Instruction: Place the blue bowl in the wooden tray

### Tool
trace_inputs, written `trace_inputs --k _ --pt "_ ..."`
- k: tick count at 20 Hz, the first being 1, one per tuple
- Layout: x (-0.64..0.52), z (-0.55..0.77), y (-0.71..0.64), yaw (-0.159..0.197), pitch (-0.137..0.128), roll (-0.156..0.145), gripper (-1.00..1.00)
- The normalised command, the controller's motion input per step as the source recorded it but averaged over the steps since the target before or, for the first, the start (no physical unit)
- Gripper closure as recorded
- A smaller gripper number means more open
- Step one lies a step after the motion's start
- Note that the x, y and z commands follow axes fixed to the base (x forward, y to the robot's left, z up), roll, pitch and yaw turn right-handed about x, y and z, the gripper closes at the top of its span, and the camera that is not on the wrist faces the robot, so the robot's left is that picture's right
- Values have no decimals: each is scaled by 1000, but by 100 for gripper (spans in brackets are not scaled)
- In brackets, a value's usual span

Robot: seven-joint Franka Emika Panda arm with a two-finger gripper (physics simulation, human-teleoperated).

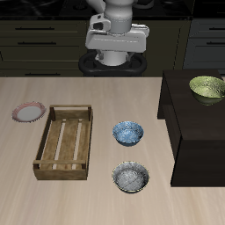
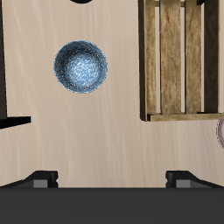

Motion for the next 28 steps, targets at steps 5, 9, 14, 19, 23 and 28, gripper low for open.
trace_inputs --k 5,9,14,19,23,28 --pt "324 -157 76 3 28 -1 -100" --pt "297 -153 60 -6 15 -3 -100" --pt "153 -206 100 10 7 2 -100" --pt "217 -309 89 18 14 -10 -100" --pt "143 -330 11 52 -35 -43 -100" --pt "101 -202 -103 -17 -39 -23 -100"
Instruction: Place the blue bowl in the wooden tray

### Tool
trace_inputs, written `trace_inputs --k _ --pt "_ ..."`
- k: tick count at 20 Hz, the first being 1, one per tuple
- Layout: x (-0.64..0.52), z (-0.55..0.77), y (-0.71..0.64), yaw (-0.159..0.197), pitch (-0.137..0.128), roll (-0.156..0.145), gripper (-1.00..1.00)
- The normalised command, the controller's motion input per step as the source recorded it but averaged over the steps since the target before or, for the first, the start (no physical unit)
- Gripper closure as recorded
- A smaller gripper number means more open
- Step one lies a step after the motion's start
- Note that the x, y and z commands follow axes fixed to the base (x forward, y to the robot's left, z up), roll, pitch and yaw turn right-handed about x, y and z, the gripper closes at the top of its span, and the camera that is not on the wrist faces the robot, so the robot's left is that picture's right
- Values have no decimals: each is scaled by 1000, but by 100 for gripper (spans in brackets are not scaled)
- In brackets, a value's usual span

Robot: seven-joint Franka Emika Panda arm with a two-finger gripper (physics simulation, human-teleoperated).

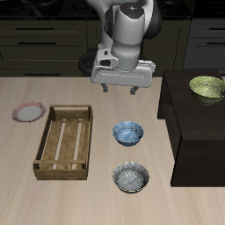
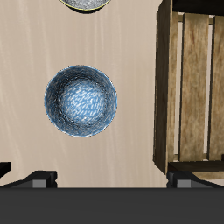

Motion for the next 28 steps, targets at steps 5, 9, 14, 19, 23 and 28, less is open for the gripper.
trace_inputs --k 5,9,14,19,23,28 --pt "55 -204 1 -21 -7 5 -100" --pt "50 -238 92 -8 -15 17 -100" --pt "90 -238 95 -38 13 16 -100" --pt "94 -199 91 1 14 4 -100" --pt "83 -117 7 0 2 -12 -100" --pt "99 -202 16 2 17 -7 -100"
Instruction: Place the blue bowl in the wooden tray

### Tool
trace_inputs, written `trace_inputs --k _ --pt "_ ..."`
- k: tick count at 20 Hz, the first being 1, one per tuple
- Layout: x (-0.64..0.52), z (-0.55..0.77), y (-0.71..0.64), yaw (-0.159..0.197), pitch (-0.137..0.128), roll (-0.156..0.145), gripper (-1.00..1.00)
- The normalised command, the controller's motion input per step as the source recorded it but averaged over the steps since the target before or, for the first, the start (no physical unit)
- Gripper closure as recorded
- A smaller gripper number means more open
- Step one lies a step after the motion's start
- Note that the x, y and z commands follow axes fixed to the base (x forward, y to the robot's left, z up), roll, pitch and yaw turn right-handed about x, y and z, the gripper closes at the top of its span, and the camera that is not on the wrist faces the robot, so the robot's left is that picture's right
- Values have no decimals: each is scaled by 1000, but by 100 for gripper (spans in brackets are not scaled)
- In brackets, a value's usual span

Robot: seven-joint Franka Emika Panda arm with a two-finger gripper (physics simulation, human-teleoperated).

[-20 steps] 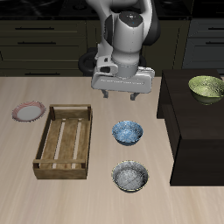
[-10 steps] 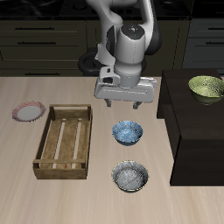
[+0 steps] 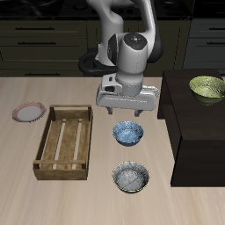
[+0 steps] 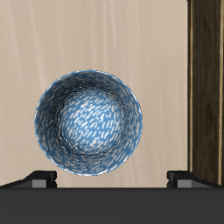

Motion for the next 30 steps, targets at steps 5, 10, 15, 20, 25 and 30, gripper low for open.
trace_inputs --k 5,10,15,20,25,30 --pt "24 -125 -20 4 7 -11 -100" --pt "40 -231 -68 14 -1 -31 -100" --pt "36 -216 -22 -4 -12 -8 -100" --pt "21 -203 6 -13 3 -8 -100" --pt "-5 -131 -8 -13 15 -7 -100" --pt "33 -317 26 -14 49 -3 -100"
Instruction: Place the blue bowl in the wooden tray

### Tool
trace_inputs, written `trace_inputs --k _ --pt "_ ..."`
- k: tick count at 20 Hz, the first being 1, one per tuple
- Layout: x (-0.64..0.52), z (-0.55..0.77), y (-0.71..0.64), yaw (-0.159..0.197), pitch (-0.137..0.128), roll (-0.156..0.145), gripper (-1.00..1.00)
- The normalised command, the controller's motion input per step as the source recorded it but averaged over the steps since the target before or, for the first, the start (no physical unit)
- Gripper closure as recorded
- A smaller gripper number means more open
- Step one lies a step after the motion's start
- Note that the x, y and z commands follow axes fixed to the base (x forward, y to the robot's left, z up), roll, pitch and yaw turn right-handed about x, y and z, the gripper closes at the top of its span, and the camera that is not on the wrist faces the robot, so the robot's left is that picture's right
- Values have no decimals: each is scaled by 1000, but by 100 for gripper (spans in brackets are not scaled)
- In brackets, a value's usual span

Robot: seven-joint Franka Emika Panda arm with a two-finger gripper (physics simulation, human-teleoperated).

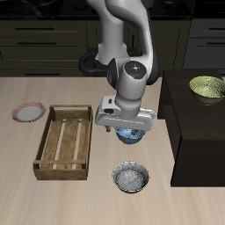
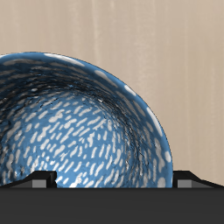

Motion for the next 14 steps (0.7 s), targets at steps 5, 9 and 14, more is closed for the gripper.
trace_inputs --k 5,9,14 --pt "10 -212 41 -20 29 11 -100" --pt "-33 -253 74 0 22 45 100" --pt "-73 72 52 -15 -6 20 100"
